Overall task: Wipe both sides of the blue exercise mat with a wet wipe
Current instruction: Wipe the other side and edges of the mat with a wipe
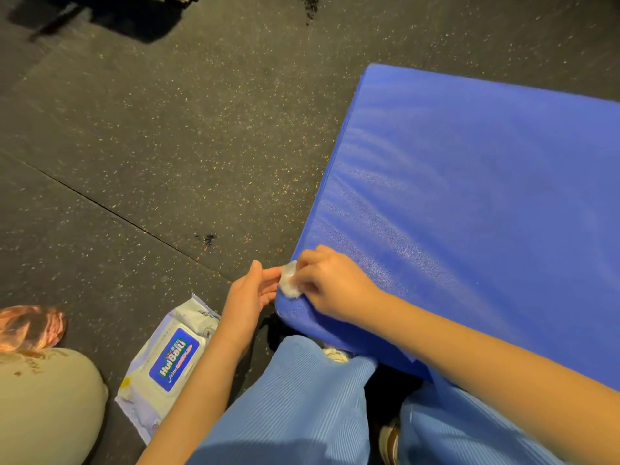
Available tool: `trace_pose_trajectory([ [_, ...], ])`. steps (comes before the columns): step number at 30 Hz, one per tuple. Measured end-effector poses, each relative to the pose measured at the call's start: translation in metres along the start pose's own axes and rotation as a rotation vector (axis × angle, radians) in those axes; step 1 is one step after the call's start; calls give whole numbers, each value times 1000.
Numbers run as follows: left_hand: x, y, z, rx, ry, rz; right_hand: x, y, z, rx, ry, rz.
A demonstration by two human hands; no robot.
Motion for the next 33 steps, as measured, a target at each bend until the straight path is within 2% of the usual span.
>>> trace_pose_trajectory([
  [3, 0, 1, -1, -23, -16, -21, 39, -22, 16, 276, 112, -163],
  [4, -1, 1, -1, -25, -13, -26, 38, -25, 15, 331, 117, -163],
  [5, -1, 1, 0, -27, -7, -29, 29, -22, 10, 307, 97, -116],
  [8, -1, 1, 1, -29, 24, -32, -18, -11, -10, -22, 11, 152],
  [9, -2, -1, 1, -23, 35, -31, -22, -14, -10, -90, 8, 184],
  [10, -2, -2, 1, -22, 44, -29, -16, -18, -9, -96, 18, 149],
  [12, -3, -4, 0, -37, 85, -33, 7, -29, 2, 45, 47, -10],
  [14, -5, -5, 0, -50, 141, -28, 5, -28, -1, 168, 40, -58],
  [16, -8, -6, 0, -52, 184, 1, -25, -8, -14, 53, -29, 65],
  [18, -11, -8, 0, -55, 235, 30, -58, 10, -28, -130, -93, 324],
  [19, -11, -8, 0, -54, 259, 41, -62, 13, -27, -167, -111, 377],
  [21, -12, -7, -1, -55, 299, 52, -42, 15, -13, -83, -96, 254],
  [23, -15, -3, -1, -59, 357, 68, -14, 7, -3, 91, -25, 60],
  [25, -18, 0, 1, -42, 385, 95, -19, 13, -14, 180, -51, 41],
  [29, -22, -1, 7, -5, 479, 167, -70, 35, -38, -63, -202, 383],
  [31, -23, -1, 7, -9, 539, 186, -57, 32, -30, -129, -72, 271],
  [33, -23, 1, 5, -16, 585, 188, -33, 21, -12, 8, 26, 61],
])
Point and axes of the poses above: each hand's wrist, its own y-axis towards the middle knuckle, its own z-axis out of the palm, x = y × z, the point moved 4 cm from there along y, towards the middle knuckle, and after that the axes turned 10 degrees about y, right-handed, at the moved point
